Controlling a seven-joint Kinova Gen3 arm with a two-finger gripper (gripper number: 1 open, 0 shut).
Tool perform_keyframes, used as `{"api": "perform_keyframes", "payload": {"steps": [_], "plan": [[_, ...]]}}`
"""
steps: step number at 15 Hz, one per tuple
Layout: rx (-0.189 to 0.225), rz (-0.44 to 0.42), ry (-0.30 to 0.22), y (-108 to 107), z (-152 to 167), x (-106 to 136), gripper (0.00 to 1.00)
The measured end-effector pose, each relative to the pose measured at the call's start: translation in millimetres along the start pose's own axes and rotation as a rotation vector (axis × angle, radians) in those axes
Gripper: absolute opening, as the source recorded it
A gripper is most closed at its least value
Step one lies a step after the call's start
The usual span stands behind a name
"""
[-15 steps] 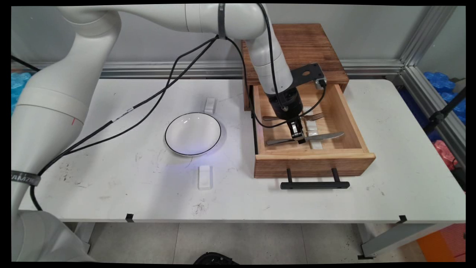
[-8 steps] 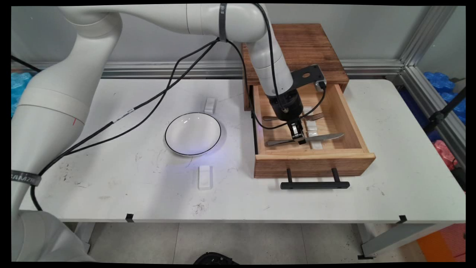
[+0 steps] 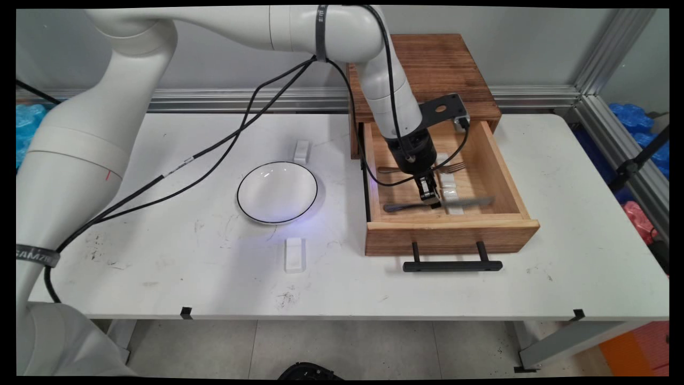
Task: Place the picked object into the drawer
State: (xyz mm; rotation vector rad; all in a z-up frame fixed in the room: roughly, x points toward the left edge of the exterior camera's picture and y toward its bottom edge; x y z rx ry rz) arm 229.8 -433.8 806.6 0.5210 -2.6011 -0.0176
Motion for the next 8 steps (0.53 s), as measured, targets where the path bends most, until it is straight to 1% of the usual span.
{"api": "perform_keyframes", "payload": {"steps": [8], "plan": [[-0.010,0.004,0.001,1.4,-0.7,-1.2,1.00]]}}
